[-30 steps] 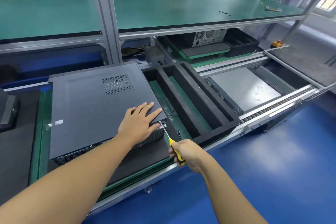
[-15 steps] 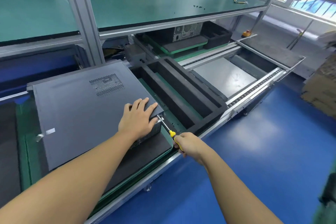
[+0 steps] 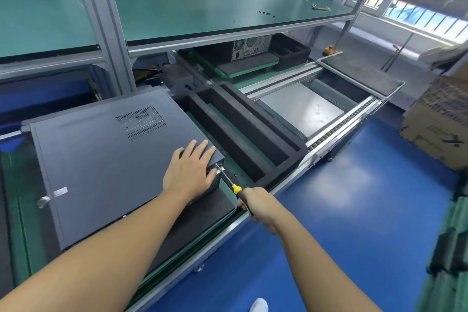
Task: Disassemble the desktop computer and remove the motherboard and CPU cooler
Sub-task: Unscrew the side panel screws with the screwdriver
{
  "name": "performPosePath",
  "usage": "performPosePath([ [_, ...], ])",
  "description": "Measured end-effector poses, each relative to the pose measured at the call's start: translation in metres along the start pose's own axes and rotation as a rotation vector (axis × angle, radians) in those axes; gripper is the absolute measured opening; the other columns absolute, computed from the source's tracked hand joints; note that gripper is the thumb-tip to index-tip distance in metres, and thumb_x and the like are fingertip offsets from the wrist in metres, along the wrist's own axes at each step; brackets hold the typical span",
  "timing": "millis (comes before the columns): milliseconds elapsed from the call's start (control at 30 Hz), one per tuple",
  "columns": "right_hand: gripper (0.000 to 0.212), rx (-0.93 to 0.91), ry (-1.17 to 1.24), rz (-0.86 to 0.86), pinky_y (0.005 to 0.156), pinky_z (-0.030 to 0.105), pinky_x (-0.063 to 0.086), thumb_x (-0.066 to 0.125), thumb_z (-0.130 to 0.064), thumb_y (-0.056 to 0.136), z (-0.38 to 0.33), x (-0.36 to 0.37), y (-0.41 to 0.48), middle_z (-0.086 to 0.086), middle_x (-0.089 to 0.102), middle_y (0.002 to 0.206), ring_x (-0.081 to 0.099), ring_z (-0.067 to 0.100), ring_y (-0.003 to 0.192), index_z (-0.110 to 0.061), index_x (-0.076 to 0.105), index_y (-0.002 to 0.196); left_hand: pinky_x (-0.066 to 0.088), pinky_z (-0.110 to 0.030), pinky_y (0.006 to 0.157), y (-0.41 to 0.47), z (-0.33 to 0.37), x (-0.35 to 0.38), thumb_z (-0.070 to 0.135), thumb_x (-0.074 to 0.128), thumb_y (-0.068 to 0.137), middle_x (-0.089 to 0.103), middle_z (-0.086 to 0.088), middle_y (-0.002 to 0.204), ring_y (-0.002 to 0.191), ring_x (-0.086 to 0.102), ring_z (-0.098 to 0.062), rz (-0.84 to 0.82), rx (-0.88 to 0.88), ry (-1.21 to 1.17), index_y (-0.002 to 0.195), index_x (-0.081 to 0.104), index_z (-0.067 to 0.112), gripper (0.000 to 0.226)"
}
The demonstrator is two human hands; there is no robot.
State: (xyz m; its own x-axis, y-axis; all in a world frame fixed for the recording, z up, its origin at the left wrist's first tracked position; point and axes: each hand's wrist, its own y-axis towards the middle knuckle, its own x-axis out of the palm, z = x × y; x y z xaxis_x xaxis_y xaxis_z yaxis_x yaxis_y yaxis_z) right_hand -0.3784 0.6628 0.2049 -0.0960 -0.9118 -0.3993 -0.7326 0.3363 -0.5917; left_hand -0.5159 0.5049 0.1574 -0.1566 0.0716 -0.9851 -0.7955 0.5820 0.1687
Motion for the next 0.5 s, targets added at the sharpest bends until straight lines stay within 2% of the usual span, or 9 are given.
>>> performPosePath([
  [100, 0.029, -0.057, 0.057, -0.04, 0.057, 0.032, 0.04, 0.047, -0.04, 0.097, 0.005, -0.001, 0.001, 0.007, 0.052, 0.081, 0.043, 0.023, 0.07, -0.013, 0.053, 0.087, 0.026, -0.043, 0.114, 0.001, 0.0, 0.001, 0.059, 0.026, 0.097, 0.026, 0.003, 0.162, 0.15, 0.02, -0.023, 0.002, -0.004, -0.004, 0.155, 0.026, 0.029, 0.066],
  [167, 0.021, -0.079, 0.118, -0.05, 0.048, 0.027, 0.043, 0.052, -0.036, 0.096, 0.009, 0.0, 0.0, 0.007, 0.058, 0.084, 0.051, 0.019, 0.063, -0.017, 0.045, 0.093, 0.026, -0.043, 0.115, 0.001, 0.001, 0.001, 0.058, 0.027, 0.097, 0.026, 0.003, 0.162, 0.15, 0.02, -0.023, -0.004, -0.007, -0.008, 0.155, 0.026, 0.029, 0.066],
  [233, 0.019, -0.119, 0.11, -0.023, 0.041, 0.022, 0.032, 0.055, -0.028, 0.093, 0.012, 0.002, -0.002, 0.006, 0.056, 0.079, 0.043, 0.016, 0.051, -0.019, 0.039, 0.093, 0.027, -0.044, 0.115, 0.001, 0.001, 0.0, 0.058, 0.028, 0.097, 0.027, 0.003, 0.162, 0.15, 0.021, -0.023, -0.009, -0.01, -0.015, 0.155, 0.028, 0.029, 0.066],
  [300, 0.021, -0.138, 0.079, 0.011, 0.04, 0.021, 0.024, 0.057, -0.024, 0.092, 0.012, 0.004, -0.001, 0.005, 0.045, 0.074, 0.029, 0.014, 0.049, -0.02, 0.037, 0.092, 0.027, -0.044, 0.115, 0.0, 0.0, 0.0, 0.058, 0.028, 0.096, 0.029, 0.003, 0.161, 0.149, 0.022, -0.023, -0.008, -0.015, -0.016, 0.154, 0.03, 0.029, 0.065],
  [400, 0.017, -0.043, 0.071, 0.018, 0.047, 0.025, 0.024, 0.049, -0.032, 0.092, 0.008, 0.003, -0.001, 0.006, 0.044, 0.078, 0.027, 0.015, 0.055, -0.016, 0.043, 0.094, 0.027, -0.043, 0.116, 0.001, 0.0, 0.001, 0.056, 0.029, 0.096, 0.029, 0.003, 0.161, 0.149, 0.023, -0.023, -0.008, -0.017, -0.024, 0.154, 0.031, 0.03, 0.064],
  [500, 0.028, 0.042, 0.109, 0.018, 0.053, 0.028, 0.028, 0.036, -0.024, 0.094, 0.007, 0.001, -0.001, 0.007, 0.055, 0.078, 0.034, 0.017, 0.059, -0.009, 0.059, 0.088, 0.028, -0.044, 0.116, 0.002, 0.0, 0.001, 0.054, 0.029, 0.095, 0.03, 0.003, 0.161, 0.149, 0.023, -0.023, -0.006, -0.014, -0.029, 0.154, 0.031, 0.029, 0.063],
])
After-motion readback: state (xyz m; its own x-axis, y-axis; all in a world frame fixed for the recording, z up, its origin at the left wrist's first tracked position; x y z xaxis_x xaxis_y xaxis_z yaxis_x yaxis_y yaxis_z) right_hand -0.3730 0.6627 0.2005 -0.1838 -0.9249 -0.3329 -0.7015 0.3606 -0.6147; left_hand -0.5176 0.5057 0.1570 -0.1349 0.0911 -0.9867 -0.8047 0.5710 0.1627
